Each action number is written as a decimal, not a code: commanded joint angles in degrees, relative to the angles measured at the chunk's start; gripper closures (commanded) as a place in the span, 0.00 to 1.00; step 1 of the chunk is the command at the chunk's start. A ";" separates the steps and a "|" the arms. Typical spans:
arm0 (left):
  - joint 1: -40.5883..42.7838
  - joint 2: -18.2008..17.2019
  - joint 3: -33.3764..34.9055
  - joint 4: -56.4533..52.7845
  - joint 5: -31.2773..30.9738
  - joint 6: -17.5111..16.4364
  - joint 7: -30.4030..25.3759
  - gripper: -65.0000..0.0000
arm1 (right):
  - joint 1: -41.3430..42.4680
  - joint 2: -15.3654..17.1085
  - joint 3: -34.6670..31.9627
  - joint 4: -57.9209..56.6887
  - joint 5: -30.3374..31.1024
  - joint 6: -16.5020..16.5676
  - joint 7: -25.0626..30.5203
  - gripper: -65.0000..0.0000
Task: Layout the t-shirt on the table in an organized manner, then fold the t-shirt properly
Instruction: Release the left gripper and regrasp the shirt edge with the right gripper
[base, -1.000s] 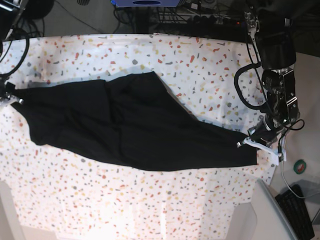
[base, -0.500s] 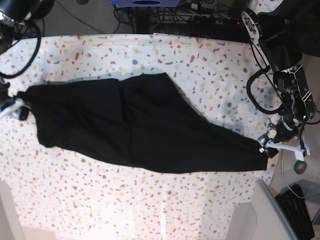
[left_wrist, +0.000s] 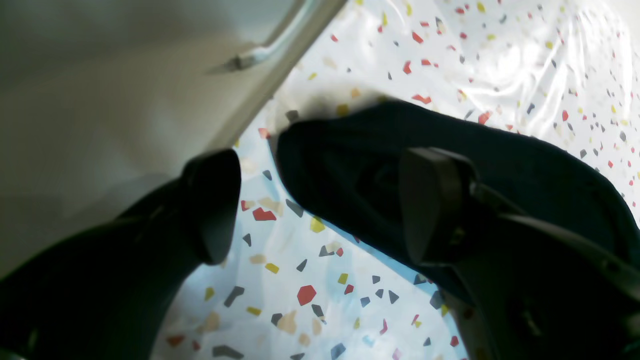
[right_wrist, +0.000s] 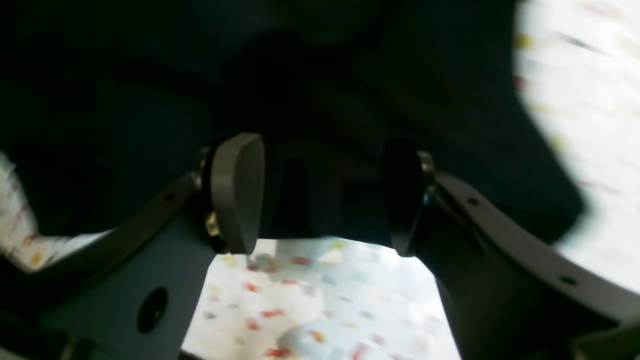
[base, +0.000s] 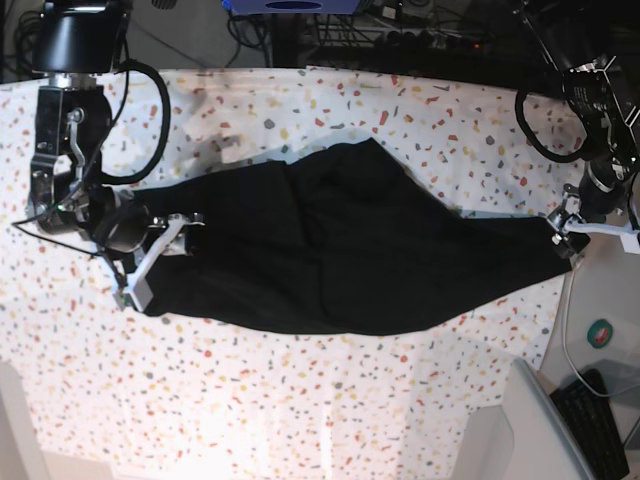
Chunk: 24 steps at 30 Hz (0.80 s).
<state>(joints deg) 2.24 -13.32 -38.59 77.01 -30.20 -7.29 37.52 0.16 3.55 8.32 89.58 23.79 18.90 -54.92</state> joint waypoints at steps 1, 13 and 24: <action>-0.44 -0.79 -0.40 0.92 -0.79 -0.14 -0.99 0.27 | 1.81 0.01 -0.80 0.75 0.34 0.14 1.25 0.46; 5.45 0.71 -2.95 9.54 -1.15 -0.14 -0.99 0.28 | 8.23 -1.40 -2.03 -10.06 0.25 -3.20 6.34 0.46; 8.88 0.97 -2.95 10.06 -1.15 -0.14 -0.99 0.28 | 11.92 -1.75 -2.12 -20.09 0.52 -3.29 10.12 0.47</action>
<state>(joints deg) 11.49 -11.42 -41.21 85.84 -30.89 -7.35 37.76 10.61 1.69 6.13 68.47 23.24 15.40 -45.76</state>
